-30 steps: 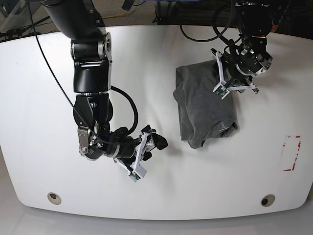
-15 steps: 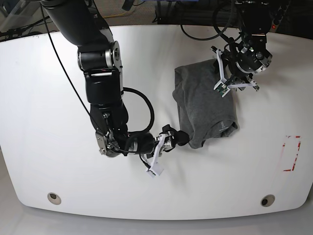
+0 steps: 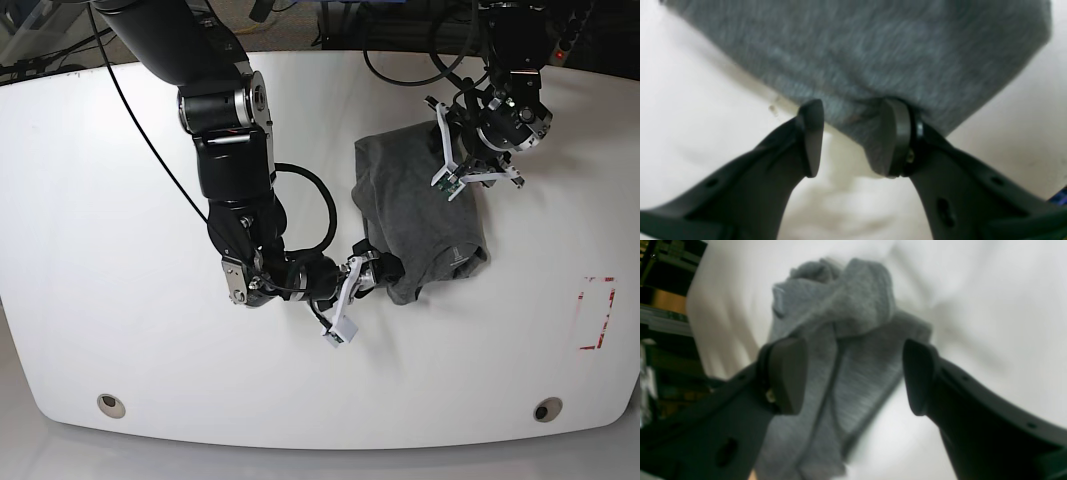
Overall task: Fold the T-shirt properly
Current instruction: 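Tuck the bundle's loose corner under with the right gripper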
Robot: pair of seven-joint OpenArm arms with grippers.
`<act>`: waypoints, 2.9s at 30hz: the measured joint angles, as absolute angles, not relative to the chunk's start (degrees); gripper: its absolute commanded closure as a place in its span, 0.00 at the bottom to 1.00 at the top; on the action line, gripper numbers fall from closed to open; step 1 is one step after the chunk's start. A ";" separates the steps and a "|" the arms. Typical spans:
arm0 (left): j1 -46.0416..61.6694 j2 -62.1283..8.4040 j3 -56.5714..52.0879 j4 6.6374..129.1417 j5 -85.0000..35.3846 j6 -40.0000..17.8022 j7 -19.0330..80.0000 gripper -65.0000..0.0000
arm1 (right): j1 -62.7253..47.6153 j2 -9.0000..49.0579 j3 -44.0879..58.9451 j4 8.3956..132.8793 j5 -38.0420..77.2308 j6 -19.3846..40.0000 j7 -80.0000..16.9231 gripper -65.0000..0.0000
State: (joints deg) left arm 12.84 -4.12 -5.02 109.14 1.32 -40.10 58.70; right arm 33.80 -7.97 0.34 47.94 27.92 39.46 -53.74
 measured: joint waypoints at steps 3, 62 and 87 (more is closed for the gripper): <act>12.84 -4.19 -5.04 109.14 1.43 -40.10 58.72 0.60 | 33.45 -8.03 0.34 47.94 32.84 39.42 -53.89 0.34; 12.10 -4.36 -5.08 109.12 1.50 -40.10 58.72 0.60 | 30.39 -8.82 -5.30 48.10 31.31 39.22 -43.97 1.00; 12.08 -4.36 -5.08 109.25 1.50 -40.10 58.78 0.60 | 25.89 -3.75 -0.78 67.37 31.14 39.46 -49.60 1.00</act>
